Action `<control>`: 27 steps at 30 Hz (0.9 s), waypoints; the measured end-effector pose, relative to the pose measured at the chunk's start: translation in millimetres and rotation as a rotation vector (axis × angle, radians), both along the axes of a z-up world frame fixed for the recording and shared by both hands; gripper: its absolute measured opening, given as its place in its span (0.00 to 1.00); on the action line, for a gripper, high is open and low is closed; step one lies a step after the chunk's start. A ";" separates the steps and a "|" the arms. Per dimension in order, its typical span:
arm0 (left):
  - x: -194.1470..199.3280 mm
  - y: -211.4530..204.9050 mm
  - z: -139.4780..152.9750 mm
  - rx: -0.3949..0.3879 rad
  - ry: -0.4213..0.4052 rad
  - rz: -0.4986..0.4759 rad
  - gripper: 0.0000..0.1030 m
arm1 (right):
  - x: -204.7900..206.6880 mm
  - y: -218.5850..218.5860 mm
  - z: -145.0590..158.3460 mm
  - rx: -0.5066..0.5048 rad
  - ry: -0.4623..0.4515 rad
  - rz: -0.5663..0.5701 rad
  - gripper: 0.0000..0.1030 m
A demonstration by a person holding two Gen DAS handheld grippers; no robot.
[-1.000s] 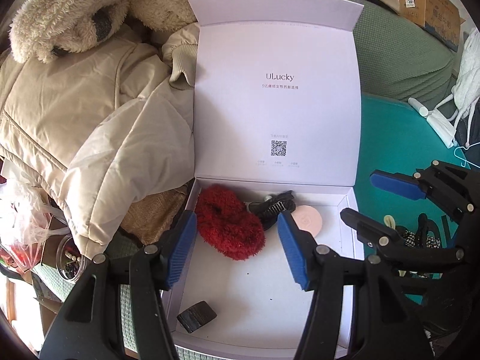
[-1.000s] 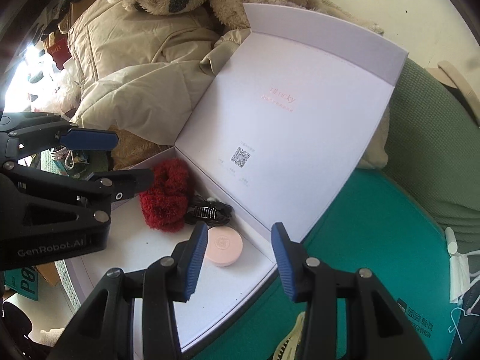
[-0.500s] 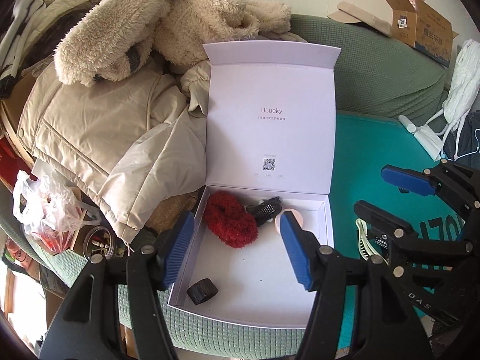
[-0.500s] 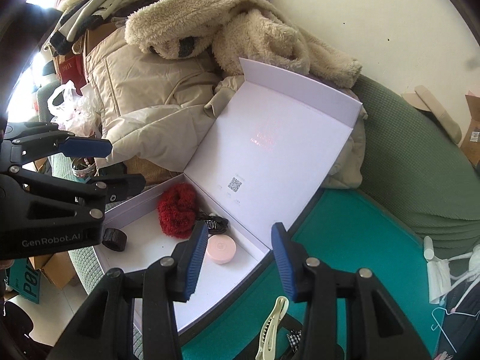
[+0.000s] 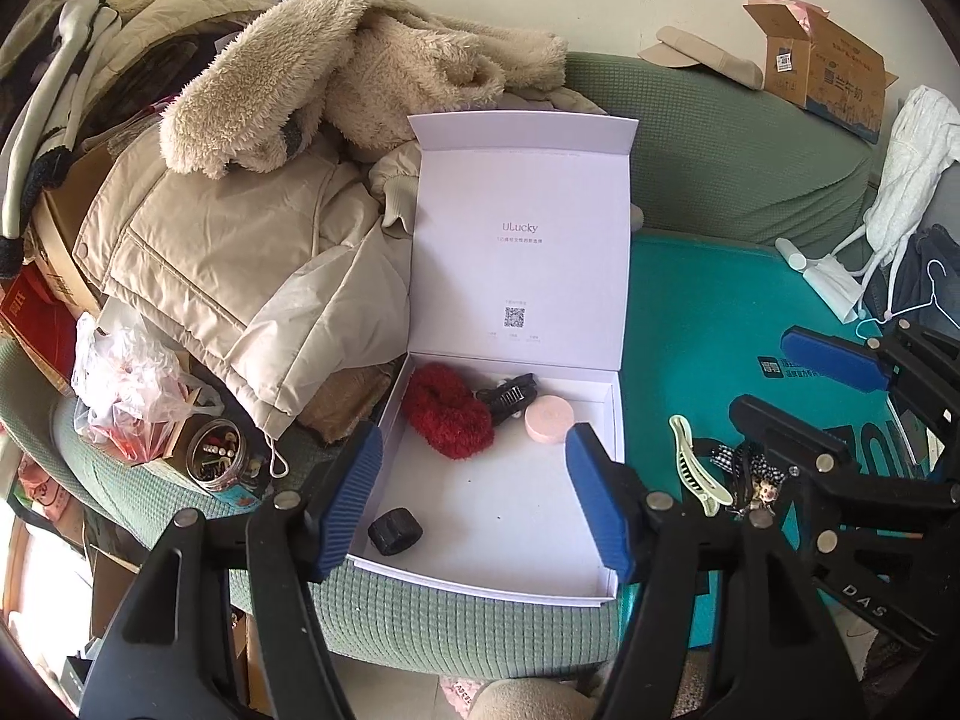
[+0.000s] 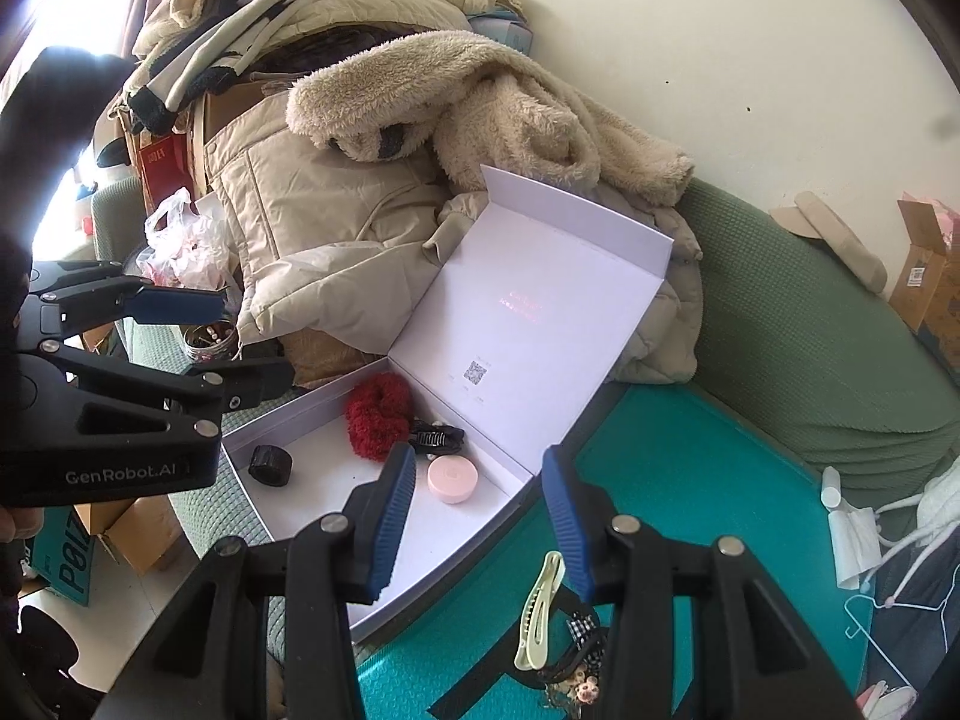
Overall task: Organize objects
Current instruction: 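Withdraw both open tools from the box back over the mat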
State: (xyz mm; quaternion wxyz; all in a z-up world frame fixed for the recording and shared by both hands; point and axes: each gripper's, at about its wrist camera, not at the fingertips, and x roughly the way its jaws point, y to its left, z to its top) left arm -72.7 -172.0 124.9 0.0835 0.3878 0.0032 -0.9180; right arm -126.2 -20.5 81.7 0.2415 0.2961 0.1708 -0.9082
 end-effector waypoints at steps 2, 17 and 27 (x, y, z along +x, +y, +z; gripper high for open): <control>7.5 5.4 0.5 0.001 -0.001 -0.003 0.61 | 7.3 4.5 1.0 -0.003 -0.001 -0.002 0.43; 55.6 49.9 -6.2 0.028 -0.018 -0.048 0.66 | 55.1 49.4 -13.1 -0.017 -0.030 -0.068 0.49; 83.1 80.0 -29.4 0.063 -0.052 -0.086 0.70 | 82.3 78.8 -34.6 -0.041 -0.081 -0.111 0.49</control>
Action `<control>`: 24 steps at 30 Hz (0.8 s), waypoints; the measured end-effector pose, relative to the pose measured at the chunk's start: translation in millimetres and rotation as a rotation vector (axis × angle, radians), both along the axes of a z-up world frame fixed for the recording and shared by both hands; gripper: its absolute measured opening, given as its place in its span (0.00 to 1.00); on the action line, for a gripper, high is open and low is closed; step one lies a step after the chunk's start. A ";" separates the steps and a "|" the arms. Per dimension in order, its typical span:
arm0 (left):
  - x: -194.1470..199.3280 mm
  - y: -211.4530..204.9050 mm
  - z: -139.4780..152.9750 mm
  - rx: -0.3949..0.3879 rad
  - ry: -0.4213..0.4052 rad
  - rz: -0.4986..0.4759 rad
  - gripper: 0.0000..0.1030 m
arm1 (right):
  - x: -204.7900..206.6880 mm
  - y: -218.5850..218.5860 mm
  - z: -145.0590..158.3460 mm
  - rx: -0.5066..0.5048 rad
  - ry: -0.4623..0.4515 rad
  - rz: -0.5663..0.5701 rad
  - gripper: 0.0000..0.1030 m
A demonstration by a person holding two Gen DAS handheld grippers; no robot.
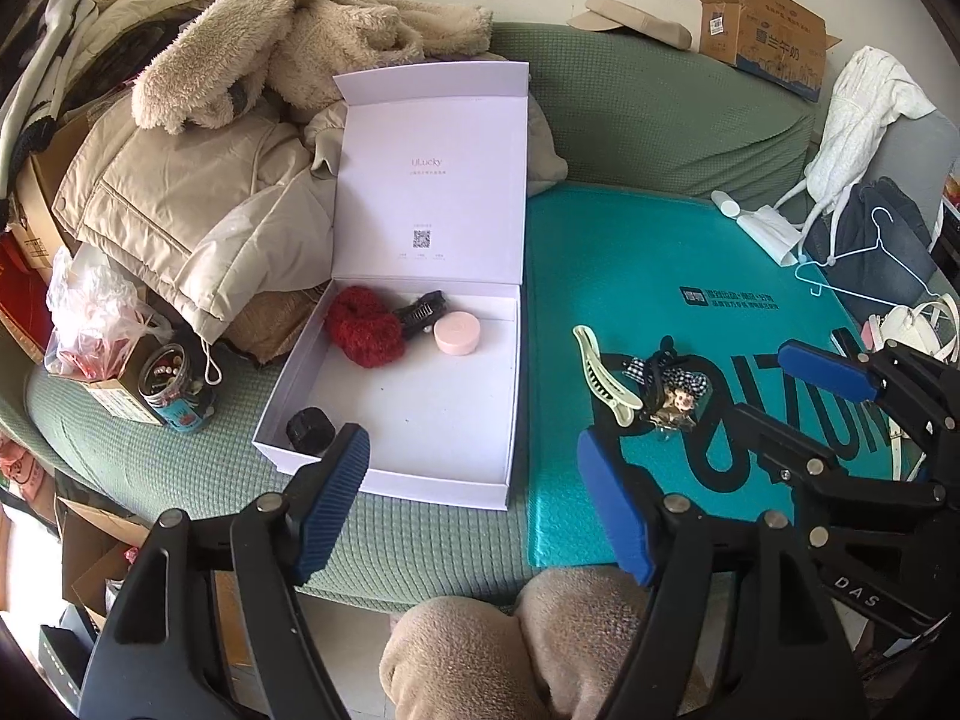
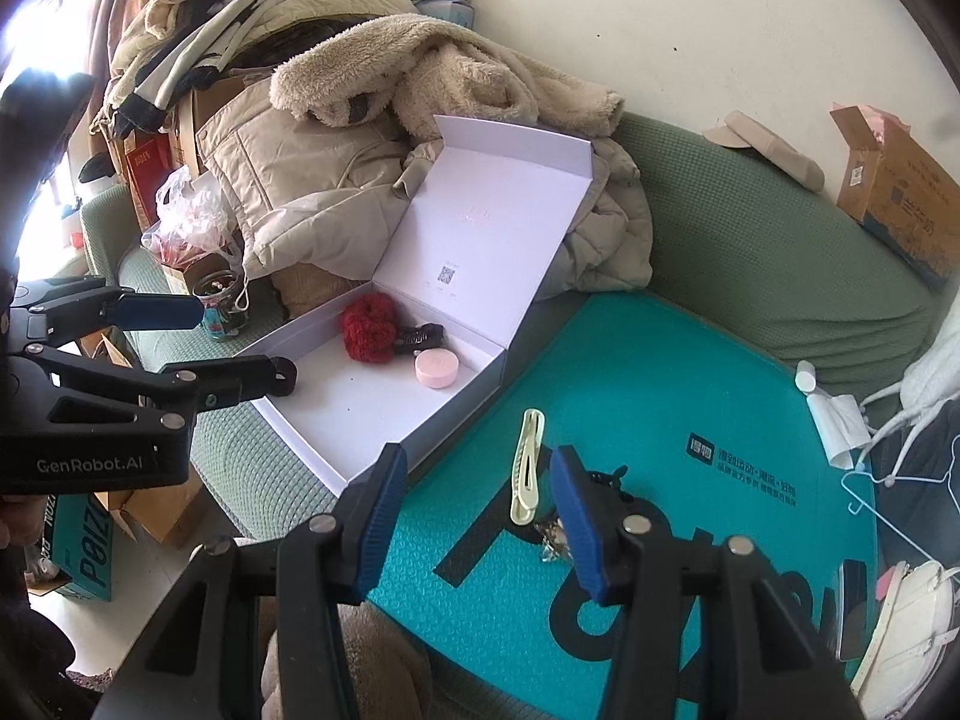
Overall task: Organize objects
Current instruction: 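Withdraw both open tools from the box back over the mat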
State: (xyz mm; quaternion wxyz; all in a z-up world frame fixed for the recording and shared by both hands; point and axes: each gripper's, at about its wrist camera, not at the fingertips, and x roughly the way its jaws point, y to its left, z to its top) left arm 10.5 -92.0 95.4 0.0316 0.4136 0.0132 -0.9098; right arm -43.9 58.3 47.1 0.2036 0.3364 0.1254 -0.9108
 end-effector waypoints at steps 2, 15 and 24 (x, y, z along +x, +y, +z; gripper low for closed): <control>3.1 5.2 -7.1 0.012 -0.017 -0.008 0.70 | 3.9 4.7 -3.7 -0.004 -0.010 -0.008 0.49; 32.8 32.0 -51.5 0.052 -0.083 -0.052 0.70 | 28.4 43.5 -41.3 -0.063 -0.113 -0.097 0.49; 36.1 44.0 -73.9 0.115 -0.084 -0.099 0.70 | 35.5 68.4 -66.1 -0.080 -0.165 -0.158 0.49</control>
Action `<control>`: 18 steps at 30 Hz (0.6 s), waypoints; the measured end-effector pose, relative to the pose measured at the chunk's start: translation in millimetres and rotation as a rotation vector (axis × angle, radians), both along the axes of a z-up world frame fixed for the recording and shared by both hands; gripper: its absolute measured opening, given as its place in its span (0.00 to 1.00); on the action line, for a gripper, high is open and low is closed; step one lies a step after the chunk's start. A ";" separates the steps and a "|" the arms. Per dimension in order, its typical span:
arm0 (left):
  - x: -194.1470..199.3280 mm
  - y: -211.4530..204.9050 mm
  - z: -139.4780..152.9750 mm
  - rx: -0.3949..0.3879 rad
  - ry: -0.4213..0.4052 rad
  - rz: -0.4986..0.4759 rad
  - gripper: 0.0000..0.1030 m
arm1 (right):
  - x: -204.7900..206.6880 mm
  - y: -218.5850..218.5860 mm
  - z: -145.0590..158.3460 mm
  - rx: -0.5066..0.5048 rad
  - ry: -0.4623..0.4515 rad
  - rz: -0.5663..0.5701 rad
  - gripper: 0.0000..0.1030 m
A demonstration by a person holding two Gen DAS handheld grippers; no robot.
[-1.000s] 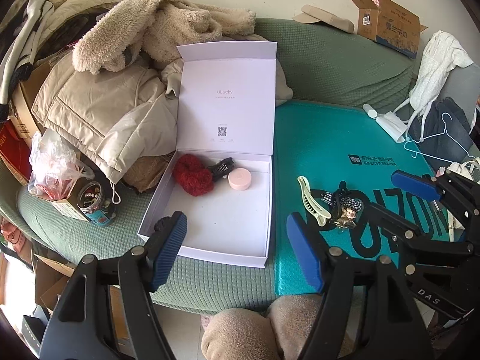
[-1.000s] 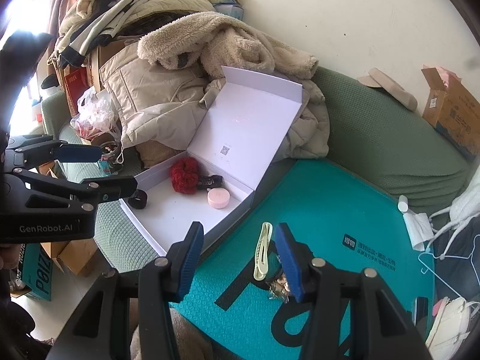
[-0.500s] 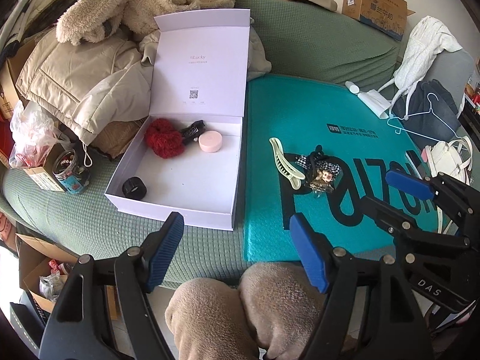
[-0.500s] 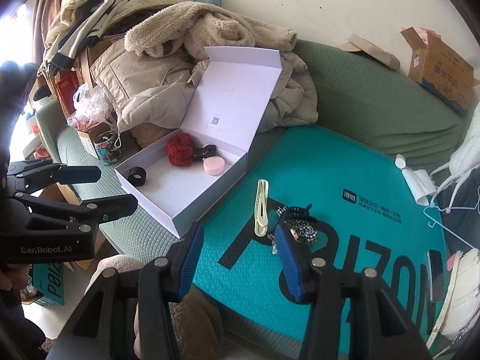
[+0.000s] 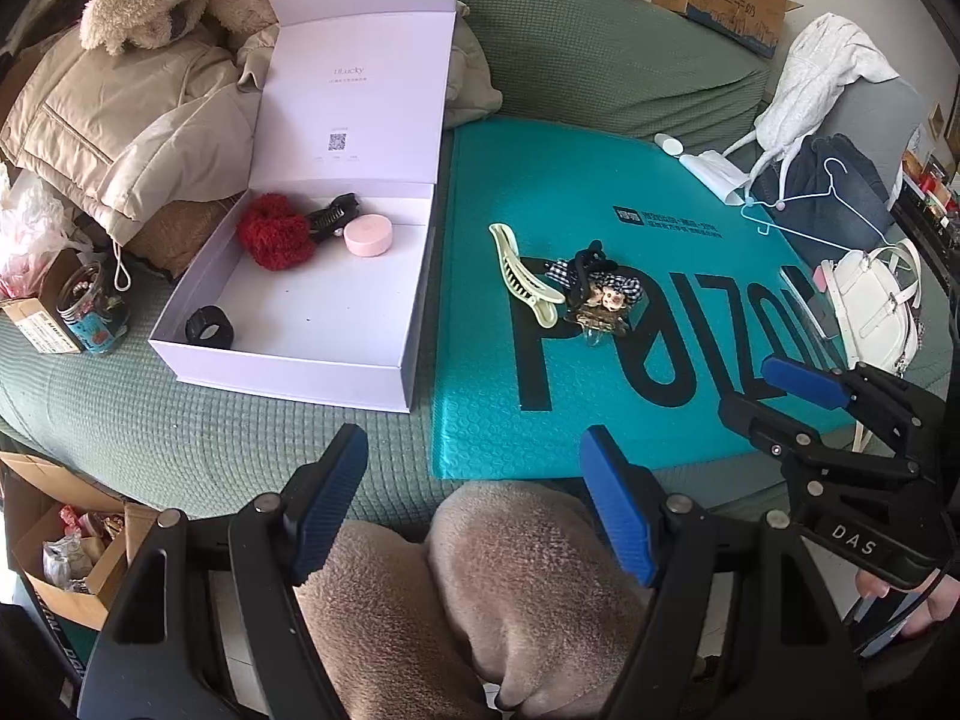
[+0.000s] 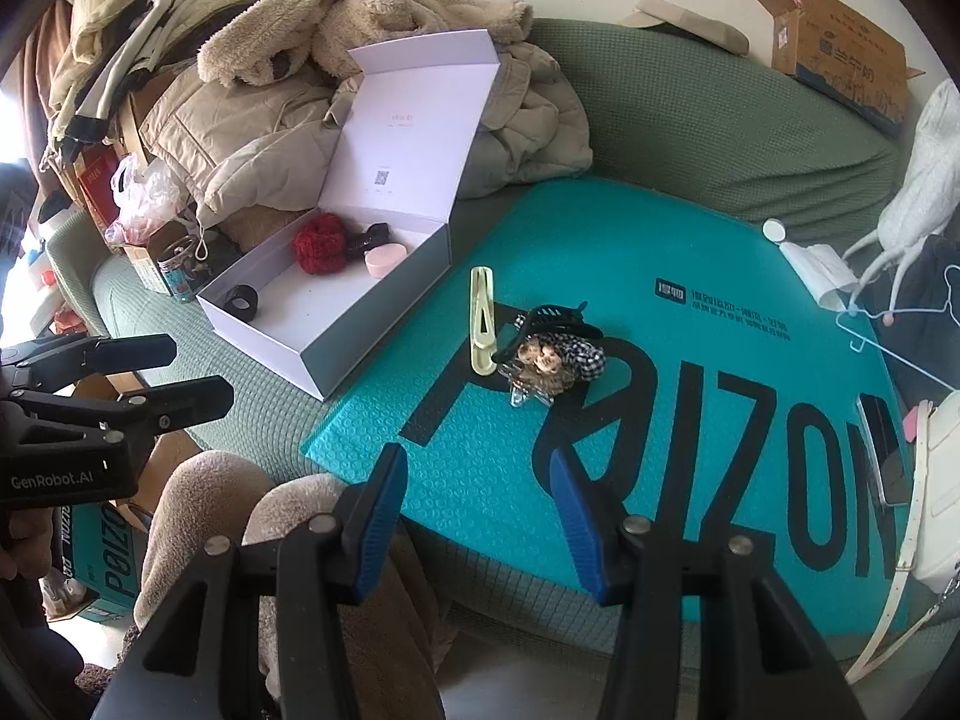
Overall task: Organize objects
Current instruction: 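Withdraw both open tools from the box back over the mat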
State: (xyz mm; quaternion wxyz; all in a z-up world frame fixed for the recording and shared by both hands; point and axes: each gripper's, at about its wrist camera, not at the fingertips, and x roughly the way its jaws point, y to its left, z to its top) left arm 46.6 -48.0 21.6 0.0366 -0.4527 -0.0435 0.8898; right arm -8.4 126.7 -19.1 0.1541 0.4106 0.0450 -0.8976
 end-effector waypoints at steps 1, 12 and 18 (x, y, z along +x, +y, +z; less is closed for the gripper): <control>-1.2 2.7 -2.7 0.000 -0.004 -0.007 0.70 | -0.4 2.1 -2.3 -0.010 -0.005 0.001 0.49; -26.0 29.1 -28.3 -0.008 -0.051 -0.054 0.70 | -21.9 20.7 -28.7 -0.057 -0.074 -0.037 0.49; -47.4 41.1 -41.5 0.001 -0.062 -0.078 0.70 | -35.9 30.5 -42.0 -0.069 -0.104 -0.056 0.49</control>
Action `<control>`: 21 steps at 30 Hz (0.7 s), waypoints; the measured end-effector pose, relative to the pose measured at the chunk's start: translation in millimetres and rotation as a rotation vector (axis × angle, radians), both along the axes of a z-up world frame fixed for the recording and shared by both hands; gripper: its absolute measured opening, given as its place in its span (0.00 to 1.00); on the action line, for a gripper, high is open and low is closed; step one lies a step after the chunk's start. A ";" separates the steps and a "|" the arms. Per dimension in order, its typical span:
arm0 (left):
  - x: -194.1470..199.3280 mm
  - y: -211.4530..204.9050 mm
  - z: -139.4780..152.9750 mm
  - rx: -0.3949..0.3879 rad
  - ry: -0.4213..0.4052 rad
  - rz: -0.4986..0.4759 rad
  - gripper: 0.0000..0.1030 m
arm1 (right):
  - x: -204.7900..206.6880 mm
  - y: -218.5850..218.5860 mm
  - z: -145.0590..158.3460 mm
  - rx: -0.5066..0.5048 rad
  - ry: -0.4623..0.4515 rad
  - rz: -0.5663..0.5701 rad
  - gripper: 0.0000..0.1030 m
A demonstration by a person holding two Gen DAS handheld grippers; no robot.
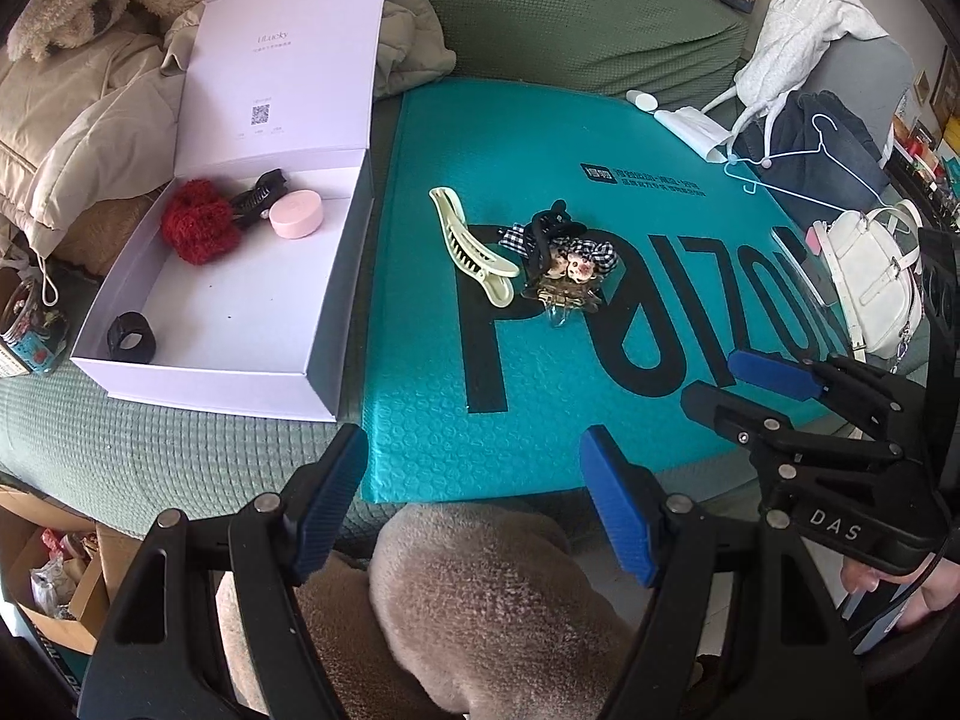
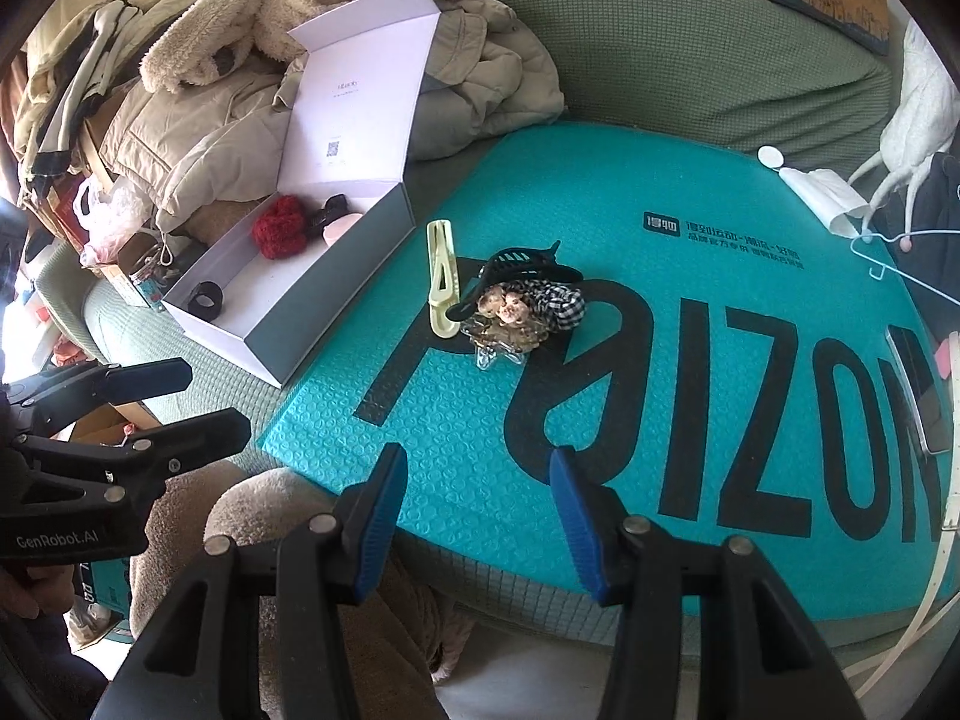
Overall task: Organize objects
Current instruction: 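Withdraw both open tools from the box back over the mat, then grasp the cream claw clip with the left tool while the right tool grasps the gingham scrunchie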
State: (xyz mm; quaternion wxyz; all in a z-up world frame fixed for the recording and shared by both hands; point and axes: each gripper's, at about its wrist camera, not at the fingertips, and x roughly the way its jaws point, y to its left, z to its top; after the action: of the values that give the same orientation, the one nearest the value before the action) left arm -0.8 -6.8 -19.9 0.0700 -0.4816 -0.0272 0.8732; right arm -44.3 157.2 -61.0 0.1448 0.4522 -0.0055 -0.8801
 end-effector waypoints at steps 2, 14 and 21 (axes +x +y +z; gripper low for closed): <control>-7.1 3.2 -3.6 0.007 0.001 -0.006 0.70 | -5.7 2.7 -4.5 -0.004 -0.008 -0.005 0.49; -65.5 10.6 -31.6 -0.009 -0.023 -0.027 0.70 | -48.8 13.5 -28.0 -0.029 -0.044 -0.031 0.49; -101.8 13.3 -37.2 -0.013 -0.006 -0.048 0.70 | -73.9 26.7 -36.0 -0.040 -0.040 -0.067 0.49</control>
State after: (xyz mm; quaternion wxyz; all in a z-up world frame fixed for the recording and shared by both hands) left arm -102.6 6.4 -57.1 0.0880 -0.4851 -0.0101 0.8699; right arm -118.2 184.0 -97.0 0.1241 0.4665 -0.0411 -0.8748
